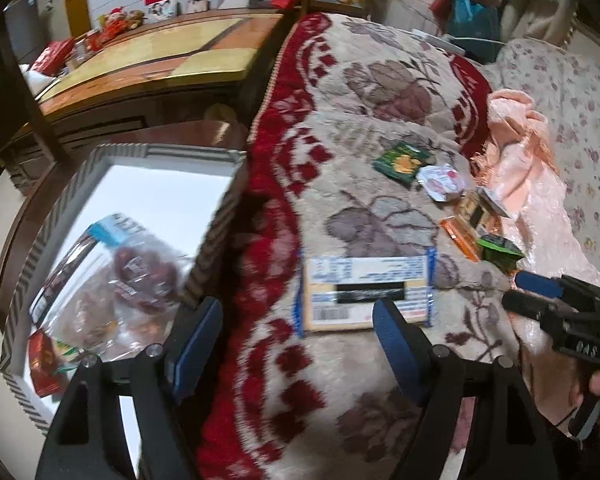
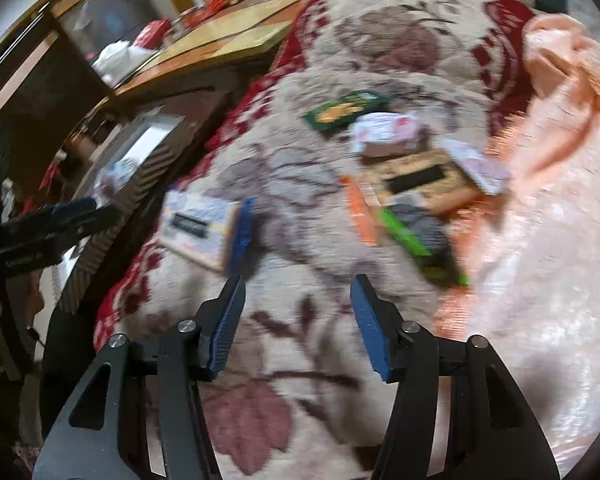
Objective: Organize snacks
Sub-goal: 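Move the right tool to the pile and grasp the green-black packet, then grasp the green cracker packet with the left tool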
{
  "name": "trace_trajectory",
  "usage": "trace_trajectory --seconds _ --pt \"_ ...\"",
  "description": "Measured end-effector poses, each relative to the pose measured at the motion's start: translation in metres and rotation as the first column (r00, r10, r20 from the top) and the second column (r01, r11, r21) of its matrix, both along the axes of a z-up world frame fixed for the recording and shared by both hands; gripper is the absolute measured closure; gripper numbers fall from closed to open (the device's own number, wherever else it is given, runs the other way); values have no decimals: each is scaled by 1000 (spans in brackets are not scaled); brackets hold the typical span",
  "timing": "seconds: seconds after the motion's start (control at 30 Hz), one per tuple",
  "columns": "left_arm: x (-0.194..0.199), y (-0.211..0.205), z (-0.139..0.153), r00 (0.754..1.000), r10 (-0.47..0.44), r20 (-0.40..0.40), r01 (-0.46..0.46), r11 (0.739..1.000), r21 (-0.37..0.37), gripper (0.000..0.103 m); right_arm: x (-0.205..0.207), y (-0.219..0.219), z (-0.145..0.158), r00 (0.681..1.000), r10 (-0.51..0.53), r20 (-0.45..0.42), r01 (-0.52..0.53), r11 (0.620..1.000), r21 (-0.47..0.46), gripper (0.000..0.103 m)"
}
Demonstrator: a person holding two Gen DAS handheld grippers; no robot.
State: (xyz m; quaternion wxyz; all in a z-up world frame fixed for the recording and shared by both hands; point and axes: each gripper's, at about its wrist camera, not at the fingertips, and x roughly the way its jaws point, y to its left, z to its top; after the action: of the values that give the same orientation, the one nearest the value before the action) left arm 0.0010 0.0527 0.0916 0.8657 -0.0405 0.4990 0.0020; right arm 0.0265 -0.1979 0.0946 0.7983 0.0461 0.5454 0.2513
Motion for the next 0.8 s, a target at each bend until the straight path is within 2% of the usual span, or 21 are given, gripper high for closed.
trace_trajectory --seconds 0.33,0.47,0.67,0.7,0.73,0.8 --pt "19 -29 -6 998 -58 -28 57 998 -22 21 21 -49 -10 987 -158 -15 158 987 -7 47" --pt "23 -32 -11 997 -65 -44 64 998 -24 21 27 -48 -14 993 -117 6 117 992 -48 47" --pt "30 -37 -13 996 -71 -55 69 997 -32 21 48 -28 -35 999 6 49 0 992 -127 47" --pt "32 -38 -13 996 -75 -56 73 997 -36 21 51 -27 -38 999 14 45 -8 993 -119 50" --pt "34 -40 -13 995 -82 -56 80 996 -38 21 54 -27 -42 999 11 32 -7 994 -107 71" --pt "39 -45 -12 994 -100 -53 98 994 -41 21 56 -33 -44 1000 -18 8 19 997 -71 73"
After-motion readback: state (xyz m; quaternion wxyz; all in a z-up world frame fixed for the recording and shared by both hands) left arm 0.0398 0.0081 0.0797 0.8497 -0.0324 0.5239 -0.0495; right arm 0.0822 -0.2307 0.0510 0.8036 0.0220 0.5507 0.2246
